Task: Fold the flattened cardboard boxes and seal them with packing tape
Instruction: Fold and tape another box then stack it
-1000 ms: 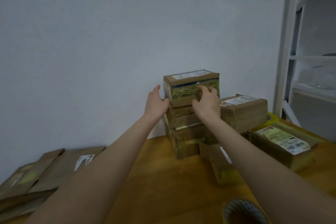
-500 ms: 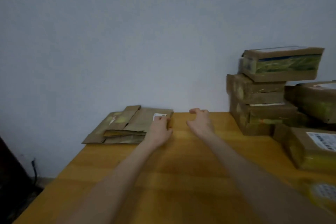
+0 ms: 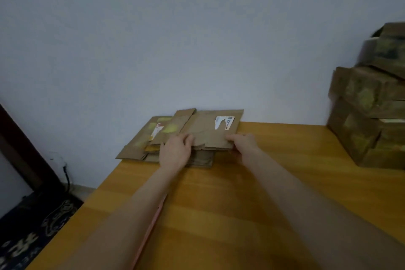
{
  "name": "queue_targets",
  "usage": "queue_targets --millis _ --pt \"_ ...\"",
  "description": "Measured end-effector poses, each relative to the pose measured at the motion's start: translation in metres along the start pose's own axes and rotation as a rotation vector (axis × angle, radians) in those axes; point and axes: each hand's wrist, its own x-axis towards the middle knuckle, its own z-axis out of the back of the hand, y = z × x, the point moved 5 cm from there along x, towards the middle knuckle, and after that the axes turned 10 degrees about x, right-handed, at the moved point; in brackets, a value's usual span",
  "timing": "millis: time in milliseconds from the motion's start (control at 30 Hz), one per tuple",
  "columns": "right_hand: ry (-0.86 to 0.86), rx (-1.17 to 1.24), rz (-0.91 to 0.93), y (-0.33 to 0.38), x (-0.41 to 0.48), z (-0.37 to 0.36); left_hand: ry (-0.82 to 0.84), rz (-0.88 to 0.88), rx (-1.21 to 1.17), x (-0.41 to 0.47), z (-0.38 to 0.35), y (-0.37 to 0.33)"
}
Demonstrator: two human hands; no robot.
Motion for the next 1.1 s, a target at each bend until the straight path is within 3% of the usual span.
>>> queue_targets --millis 67,133,233,333,433,567,767,1100 --pt "0.015 0.012 0.06 0.009 -0.007 0.013 -0.128 0.11 -0.137 0.005 0.019 0.007" --pt "0.041 -0.063 0.163 0.024 -0.024 0.036 -0.154 0.214 -0.316 0.006 0.039 0.01" --pt "0.084 -0.139 0.296 0.041 -0.066 0.076 -0.088 0.261 -0.64 -0.004 0.06 -0.002" --pt "0.141 -0.264 0.399 0.046 -0.117 0.112 0.016 0.18 -0.864 -0.038 0.079 -0.034" --pt "0.063 -0.397 0.495 0.047 -0.159 0.142 0.11 0.032 -0.923 -0.085 0.089 -0.072" --pt "0.002 -0.252 0.612 0.042 -0.207 0.164 0.231 -0.147 -0.943 -0.142 0.088 -0.115" --pt "0.0 -0.276 0.675 0.026 -0.241 0.177 0.288 -0.353 -0.972 -0.18 0.091 -0.132" --pt "-0.044 -0.342 0.702 0.048 -0.234 0.193 0.198 -0.329 -0.987 -0.178 0.092 -0.106"
